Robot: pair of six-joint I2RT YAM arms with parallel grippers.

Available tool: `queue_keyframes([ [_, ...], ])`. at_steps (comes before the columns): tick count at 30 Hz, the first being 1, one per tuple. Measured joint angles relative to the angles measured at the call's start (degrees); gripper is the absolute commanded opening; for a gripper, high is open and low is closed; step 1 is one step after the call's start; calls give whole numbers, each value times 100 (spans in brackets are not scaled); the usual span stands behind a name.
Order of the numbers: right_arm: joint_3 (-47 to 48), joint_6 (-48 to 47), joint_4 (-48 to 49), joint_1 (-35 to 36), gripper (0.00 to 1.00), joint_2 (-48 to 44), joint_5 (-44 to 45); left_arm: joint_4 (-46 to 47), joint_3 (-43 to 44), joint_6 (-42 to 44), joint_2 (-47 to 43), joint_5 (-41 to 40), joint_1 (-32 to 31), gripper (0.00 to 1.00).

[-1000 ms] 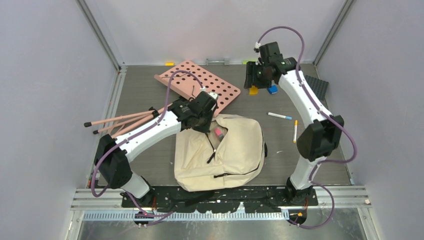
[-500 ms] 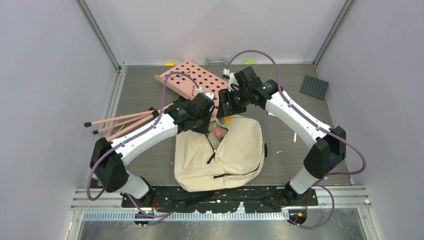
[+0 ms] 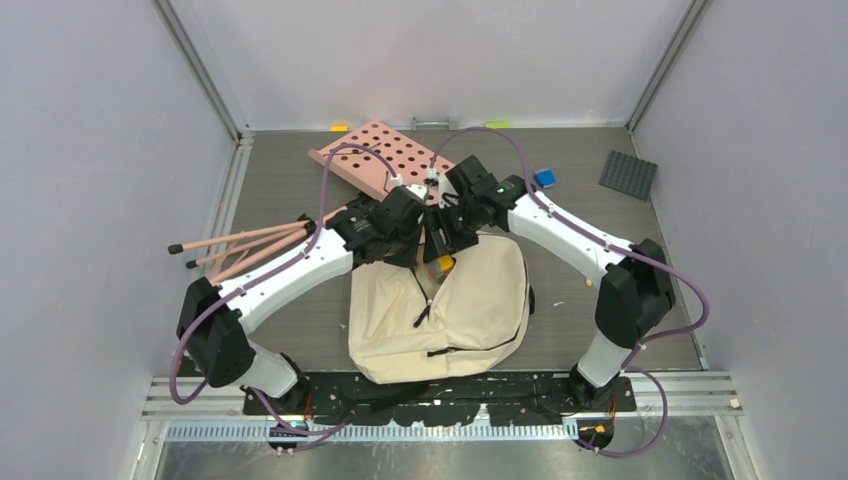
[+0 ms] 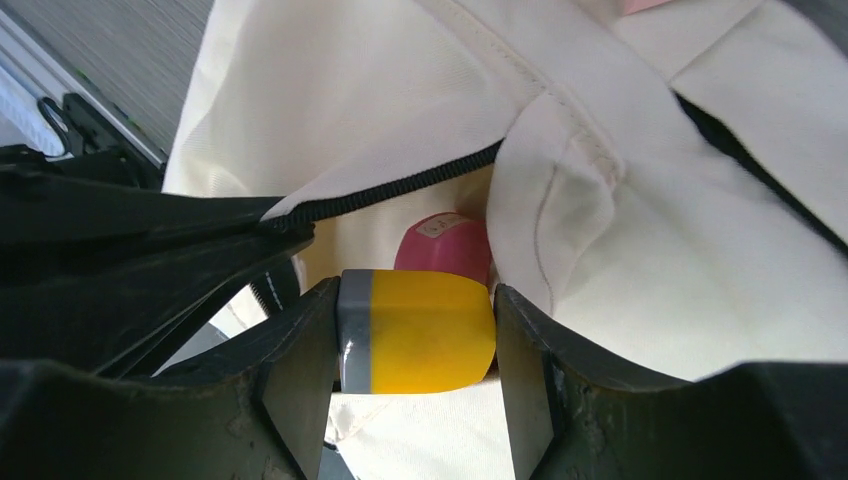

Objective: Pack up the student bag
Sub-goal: Place the stationery in the student bag.

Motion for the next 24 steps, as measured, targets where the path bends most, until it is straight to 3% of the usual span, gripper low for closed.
queue_keyframes([
  [6, -39, -22, 96, 267, 14, 461, -109, 13, 0, 2, -13, -2, 0, 0],
  [8, -39, -20, 98, 326, 19, 570, -120, -9, 0, 7, -13, -7, 2, 0],
  [16, -39, -17, 101, 352, 65, 634, -133, -13, -2, 11, -13, -26, 2, 0],
  [24, -42, 24, 92, 343, 77, 608, 44, -61, -9, 11, -37, -35, 7, 0],
])
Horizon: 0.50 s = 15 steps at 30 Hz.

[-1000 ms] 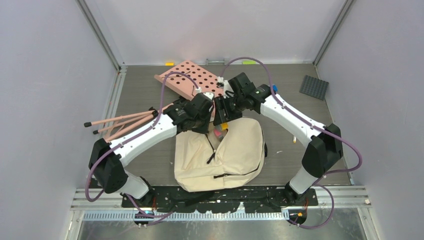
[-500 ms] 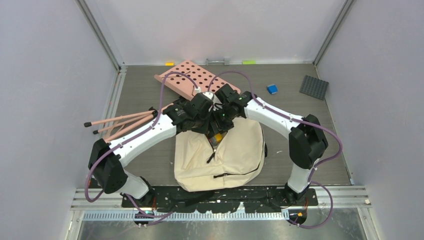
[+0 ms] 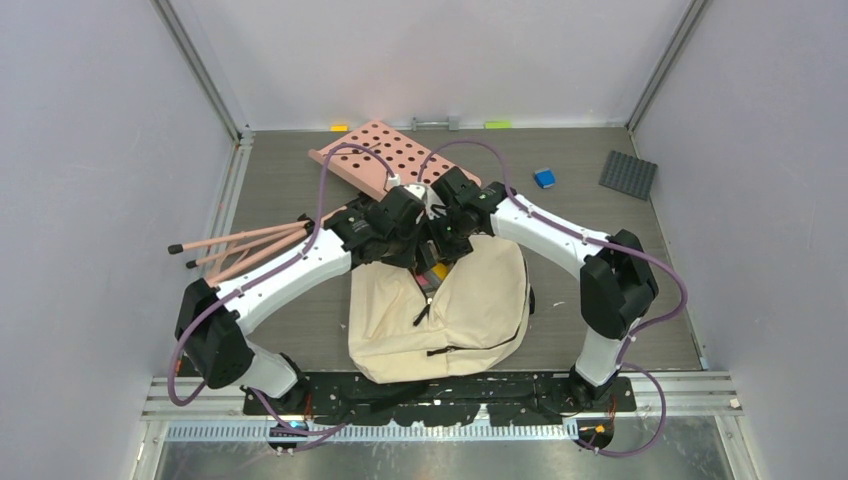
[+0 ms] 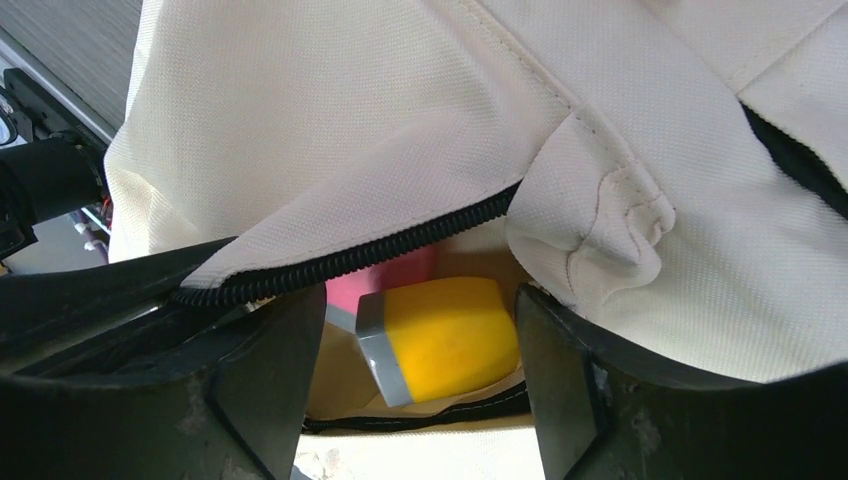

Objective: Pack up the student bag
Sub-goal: Place the stationery in the student bag, then pick up the stationery from the center of the board.

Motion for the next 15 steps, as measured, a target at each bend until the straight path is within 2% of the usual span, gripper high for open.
queue_keyframes([
  [9, -59, 20, -66, -11, 79, -417, 361, 24, -7, -4, -70, 2, -2, 0],
  [15, -63, 96, -247, -17, 84, -1005, 1091, 52, -7, 26, -118, -17, -9, 0],
])
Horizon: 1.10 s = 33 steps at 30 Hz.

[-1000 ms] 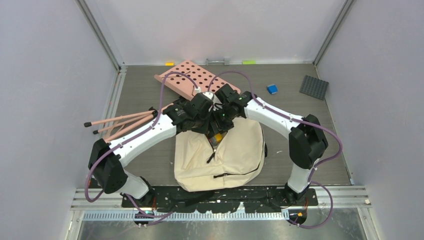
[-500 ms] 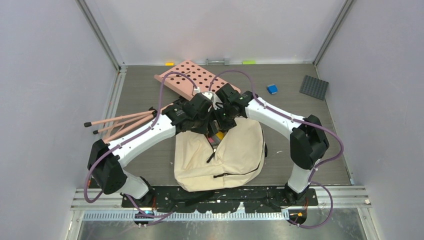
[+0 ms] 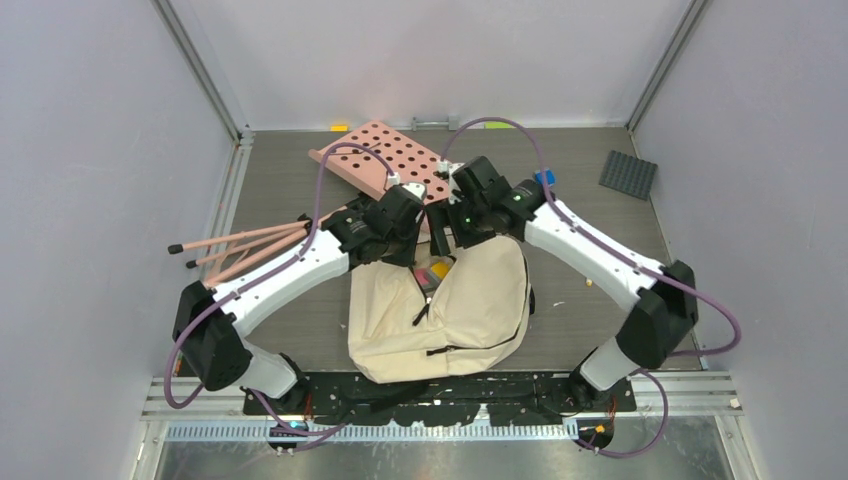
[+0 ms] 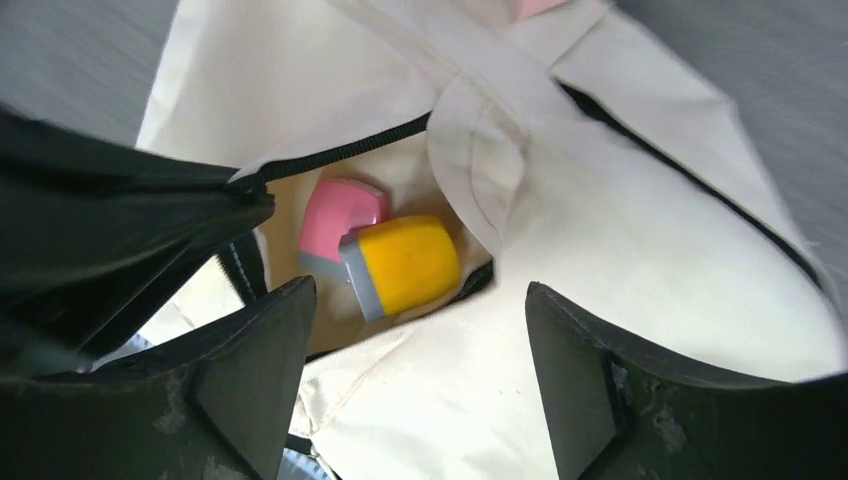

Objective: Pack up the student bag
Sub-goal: Pick up the stationery from the center of the board.

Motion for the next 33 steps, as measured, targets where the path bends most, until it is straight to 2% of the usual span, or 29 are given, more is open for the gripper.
queue_keyframes([
  [4, 2, 46, -9, -133, 85, -756, 577, 0, 0, 22, 13, -13, 0, 0],
  [6, 2, 61, -9, -437, 85, -1069, 684, 2, 0, 59, 13, -11, 0, 0],
  [12, -52, -94, 39, -2004, 85, -1038, 975, 2, 0, 190, 13, -9, 0, 0],
  [18, -208, -435, 214, -3073, 85, -295, 938, 17, 0, 315, 13, -9, 0, 0],
  [23, -181, -599, 533, -3644, 84, 496, 817, 52, 0, 476, 13, 9, 0, 0],
  [29, 568, -772, 730, -4046, 83, 1792, 765, 87, 4, 767, 72, 111, 0, 0],
  [33, 1073, -831, 789, -4190, 83, 2326, 754, 85, 7, 839, 92, 122, 0, 0],
])
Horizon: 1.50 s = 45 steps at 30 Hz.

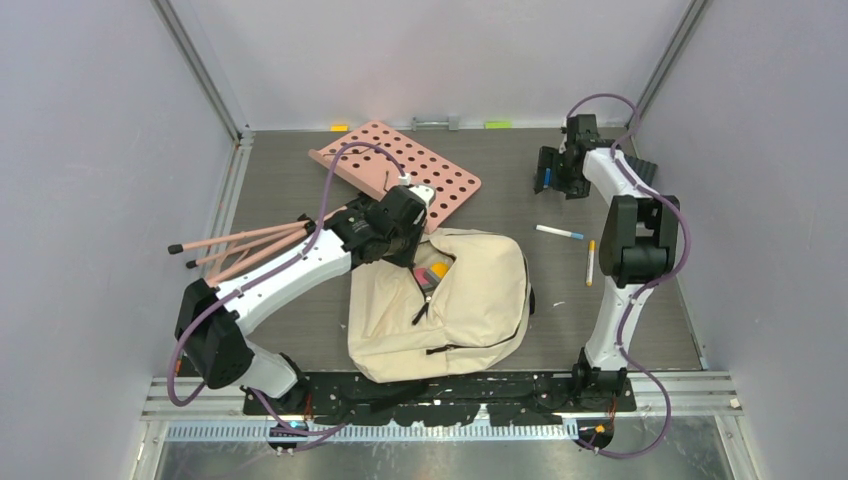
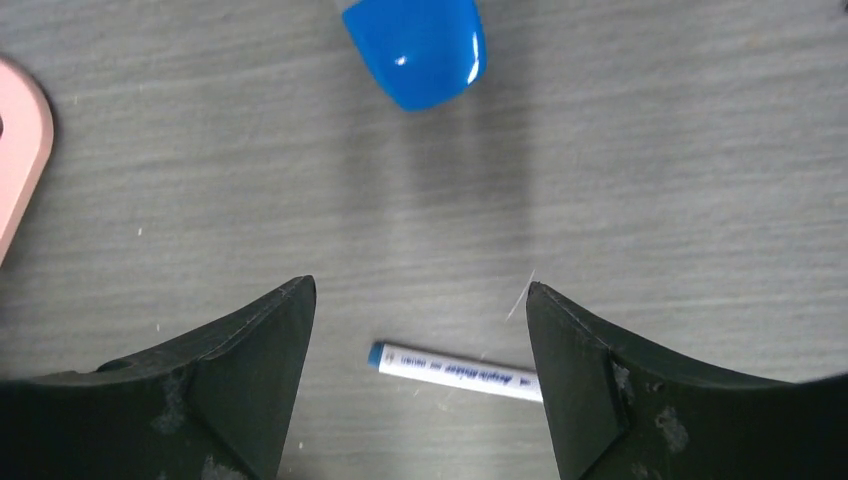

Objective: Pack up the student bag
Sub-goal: Pick up the stationery from the center of the board.

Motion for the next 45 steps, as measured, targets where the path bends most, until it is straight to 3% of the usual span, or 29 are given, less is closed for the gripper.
queue_keyframes([
  [13, 1604, -149, -9, -109, 78, 1700, 240, -17, 0, 15, -7, -109, 0, 0],
  [25, 2841, -212, -420, -20, 67, 2424, 306, -90, 31, 17, -7, -136, 0, 0],
  [32, 3053, -251, -525, 120, 52, 2549, 472, -138, 52, 17, -7, -131, 0, 0],
  [39, 3145, -245, -531, 280, 24, 2594, 501, -155, 55, 20, -7, -129, 0, 0],
  [45, 3112, -225, -516, 282, 17, 2577, 455, -166, 79, 28, -7, -129, 0, 0],
])
